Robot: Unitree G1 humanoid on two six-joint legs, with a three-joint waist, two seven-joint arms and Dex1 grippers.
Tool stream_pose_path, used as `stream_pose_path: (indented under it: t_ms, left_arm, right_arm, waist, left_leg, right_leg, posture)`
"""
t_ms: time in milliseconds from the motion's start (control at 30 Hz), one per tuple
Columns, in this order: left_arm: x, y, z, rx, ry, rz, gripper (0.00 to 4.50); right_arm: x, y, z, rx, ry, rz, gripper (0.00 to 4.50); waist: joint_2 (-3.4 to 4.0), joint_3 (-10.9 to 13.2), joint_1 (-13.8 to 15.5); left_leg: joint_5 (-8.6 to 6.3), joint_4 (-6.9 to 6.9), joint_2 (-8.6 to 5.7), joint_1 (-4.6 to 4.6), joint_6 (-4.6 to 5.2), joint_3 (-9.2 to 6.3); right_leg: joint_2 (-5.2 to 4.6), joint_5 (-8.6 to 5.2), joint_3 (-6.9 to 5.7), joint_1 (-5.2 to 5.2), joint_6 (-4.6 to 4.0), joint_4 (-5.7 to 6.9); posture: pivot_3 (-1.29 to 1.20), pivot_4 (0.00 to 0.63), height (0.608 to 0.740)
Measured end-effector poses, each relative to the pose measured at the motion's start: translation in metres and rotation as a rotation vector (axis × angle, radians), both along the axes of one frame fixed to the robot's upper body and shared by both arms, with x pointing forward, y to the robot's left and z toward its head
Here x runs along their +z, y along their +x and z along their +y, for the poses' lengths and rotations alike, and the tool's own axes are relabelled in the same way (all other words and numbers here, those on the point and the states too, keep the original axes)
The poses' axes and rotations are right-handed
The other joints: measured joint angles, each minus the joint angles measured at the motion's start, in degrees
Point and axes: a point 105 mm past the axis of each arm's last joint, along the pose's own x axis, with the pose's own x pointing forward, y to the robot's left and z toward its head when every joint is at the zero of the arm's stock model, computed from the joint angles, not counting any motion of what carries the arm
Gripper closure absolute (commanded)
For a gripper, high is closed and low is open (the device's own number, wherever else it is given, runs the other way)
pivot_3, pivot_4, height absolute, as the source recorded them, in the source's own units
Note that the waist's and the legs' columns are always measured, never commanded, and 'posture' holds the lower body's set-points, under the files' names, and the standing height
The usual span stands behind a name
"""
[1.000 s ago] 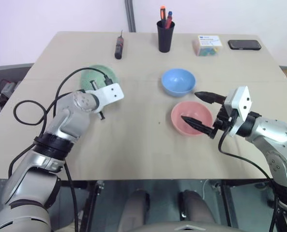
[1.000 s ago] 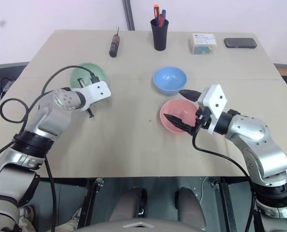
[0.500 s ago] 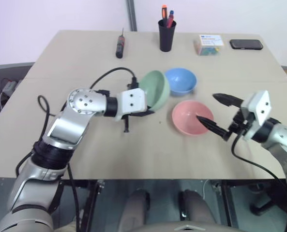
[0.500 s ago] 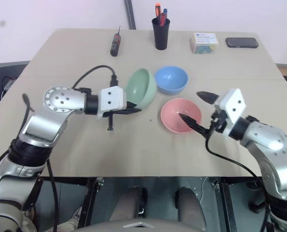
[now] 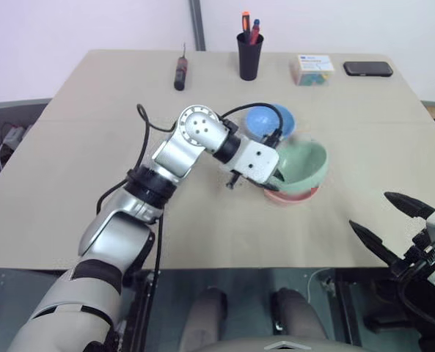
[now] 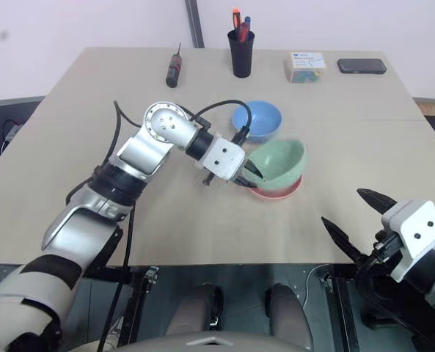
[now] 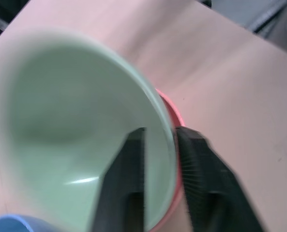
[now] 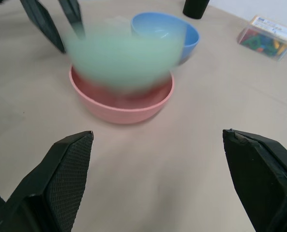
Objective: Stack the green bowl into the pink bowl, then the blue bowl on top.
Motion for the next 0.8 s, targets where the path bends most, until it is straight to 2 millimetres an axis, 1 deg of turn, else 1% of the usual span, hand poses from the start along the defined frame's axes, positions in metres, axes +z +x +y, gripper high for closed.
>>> stream_pose_path:
  t_ms: [33, 100, 133, 233, 267, 300, 367, 400, 433, 500, 533, 567, 600, 667, 700, 733, 767, 800]
  left_arm:
    - [-0.002, 0.002, -0.001, -0.004, -0.002, -0.017, 2.04]
    - [-0.002, 0.005, -0.002, 0.008, -0.018, -0.028, 2.04]
    - [0.001, 0.006, -0.001, 0.022, -0.039, -0.025, 2.04]
    - [0.024, 0.009, 0.011, 0.114, -0.138, 0.041, 2.04]
    - [0.033, 0.009, 0.017, 0.157, -0.189, 0.082, 2.04]
    - [0.041, 0.009, 0.027, 0.225, -0.266, 0.133, 2.04]
    - [0.049, 0.009, 0.043, 0.326, -0.417, 0.241, 2.04]
    - [0.049, 0.008, 0.054, 0.382, -0.491, 0.287, 2.04]
    - [0.043, 0.007, 0.067, 0.461, -0.547, 0.340, 1.78]
    - [0.028, 0.005, 0.090, 0.601, -0.605, 0.464, 1.19]
    - [0.023, 0.001, 0.100, 0.656, -0.634, 0.523, 0.70]
    - [0.020, -0.002, 0.107, 0.690, -0.649, 0.538, 0.65]
    - [0.015, -0.006, 0.117, 0.753, -0.678, 0.545, 0.05]
    - [0.005, -0.010, 0.135, 0.882, -0.744, 0.505, 0.05]
    - [0.002, -0.012, 0.139, 0.924, -0.773, 0.497, 0.05]
    - [0.001, -0.016, 0.143, 0.952, -0.791, 0.483, 0.05]
    - [0.000, -0.017, 0.145, 0.964, -0.796, 0.475, 0.05]
    - [-0.005, -0.023, 0.150, 1.001, -0.806, 0.449, 0.05]
  right_arm:
    - [0.000, 0.000, 0.000, -0.001, 0.002, -0.001, 0.00]
    - [0.002, 0.000, 0.001, 0.000, 0.005, -0.009, 0.00]
    - [0.004, 0.002, 0.002, 0.006, 0.003, -0.019, 0.00]
    - [0.009, 0.009, 0.008, 0.047, -0.023, -0.041, 0.00]
    - [0.011, 0.014, 0.009, 0.062, -0.038, -0.050, 0.00]
    - [0.015, 0.023, 0.011, 0.088, -0.062, -0.067, 0.00]
    - [0.020, 0.039, 0.011, 0.109, -0.101, -0.084, 0.00]
    - [0.021, 0.049, 0.013, 0.130, -0.118, -0.089, 0.00]
    - [0.024, 0.062, 0.015, 0.155, -0.142, -0.092, 0.00]
    - [0.030, 0.086, 0.017, 0.177, -0.167, -0.097, 0.00]
    - [0.032, 0.098, 0.018, 0.181, -0.177, -0.095, 0.00]
    - [0.033, 0.107, 0.020, 0.192, -0.183, -0.089, 0.00]
    - [0.034, 0.120, 0.024, 0.206, -0.201, -0.082, 0.00]
    - [0.037, 0.151, 0.037, 0.215, -0.236, -0.077, 0.00]
    - [0.038, 0.165, 0.043, 0.217, -0.247, -0.076, 0.00]
    - [0.037, 0.174, 0.049, 0.232, -0.254, -0.063, 0.00]
    - [0.037, 0.178, 0.053, 0.241, -0.255, -0.055, 0.00]
    - [0.037, 0.194, 0.067, 0.258, -0.239, -0.028, 0.00]
  waist:
    - [0.00, 0.0, 0.1]
    - [-0.01, 0.0, 0.1]
    - [-0.01, 0.0, 0.1]
    - [0.01, 0.0, -0.2]
    - [0.02, 0.0, -0.3]
    - [0.05, 0.0, -0.6]
    - [0.11, 0.0, -1.0]
    - [0.12, 0.0, -1.2]
    - [0.11, 0.0, -1.7]
    - [0.02, 0.1, -1.8]
    - [-0.03, 0.2, -1.6]
    - [-0.06, 0.2, -1.6]
    - [-0.05, 0.3, -1.5]
    - [-0.10, 0.3, -1.1]
    - [-0.10, 0.4, -0.9]
    - [-0.15, 0.4, -0.6]
    - [-0.15, 0.4, -0.5]
    - [-0.15, 0.4, -0.6]
  left_leg:
    - [0.00, 0.00, 0.00, -0.01, 0.00, -0.01]
    - [0.00, 0.00, 0.00, -0.08, 0.00, -0.04]
    - [0.00, 0.00, 0.00, -0.09, 0.00, -0.05]
    - [0.00, 0.01, 0.03, -0.07, 0.00, -0.06]
    - [0.00, 0.00, 0.07, -0.05, 0.00, -0.09]
    - [0.00, 0.00, 0.09, 0.03, 0.00, -0.12]
    - [0.00, 0.00, 0.10, 0.15, 0.00, -0.13]
    - [0.00, -0.01, 0.11, 0.20, 0.00, -0.15]
    - [0.00, -0.03, 0.15, 0.34, 0.00, -0.04]
    - [-0.01, -0.06, 0.20, 0.53, 0.00, -0.04]
    - [0.00, -0.10, 0.21, 0.57, 0.00, -0.06]
    - [-0.01, -0.10, 0.22, 0.57, 0.00, -0.05]
    - [-0.01, -0.12, 0.23, 0.59, -0.01, -0.03]
    - [-0.01, -0.12, 0.19, 0.56, -0.01, -0.05]
    - [0.00, -0.12, 0.13, 0.51, -0.01, -0.07]
    - [-0.01, -0.12, 0.12, 0.50, -0.02, -0.08]
    - [-0.01, -0.12, 0.12, 0.50, -0.02, -0.07]
    - [-0.01, -0.15, 0.11, 0.50, -0.02, 0.03]
  right_leg:
    - [-0.01, 0.00, -0.01, 0.00, 0.00, -0.01]
    - [-0.01, 0.00, -0.03, -0.03, 0.00, -0.02]
    - [-0.01, 0.00, -0.04, -0.04, 0.00, -0.02]
    - [-0.01, 0.00, -0.02, -0.06, 0.00, 0.01]
    - [0.00, 0.00, 0.01, -0.06, 0.00, 0.02]
    - [0.00, 0.00, 0.09, -0.05, 0.00, 0.04]
    - [-0.01, 0.00, 0.15, 0.00, 0.00, 0.09]
    - [0.00, 0.00, 0.14, 0.04, 0.00, 0.06]
    - [0.02, 0.00, 0.25, 0.12, 0.00, 0.09]
    - [0.08, 0.00, 0.26, 0.28, -0.01, 0.08]
    - [0.08, 0.00, 0.23, 0.30, -0.01, 0.08]
    - [0.08, 0.00, 0.23, 0.30, -0.02, 0.06]
    - [0.07, 0.00, 0.25, 0.32, -0.02, 0.04]
    - [0.00, 0.00, 0.22, 0.31, -0.02, -0.01]
    - [-0.06, 0.00, 0.20, 0.31, -0.02, 0.01]
    - [-0.08, 0.01, 0.18, 0.28, -0.02, -0.01]
    - [-0.09, 0.01, 0.18, 0.28, -0.03, -0.02]
    - [-0.12, 0.01, 0.26, 0.24, -0.03, -0.01]
  posture:
    - [0.00, 0.150, 0.740]
    - [0.00, 0.150, 0.740]
    - [0.00, 0.150, 0.740]
    - [0.00, 0.150, 0.740]
    - [0.00, 0.150, 0.740]
    - [0.00, 0.150, 0.740]
    - [0.00, 0.150, 0.740]
    - [0.00, 0.150, 0.740]
    - [0.00, 0.150, 0.740]
    - [0.00, 0.150, 0.740]
    - [0.00, 0.150, 0.740]
    - [0.00, 0.150, 0.740]
    - [0.00, 0.150, 0.740]
    - [0.00, 0.150, 0.740]
    - [0.00, 0.150, 0.740]
    - [0.00, 0.150, 0.740]
    - [0.00, 0.150, 0.740]
    - [0.00, 0.150, 0.740]
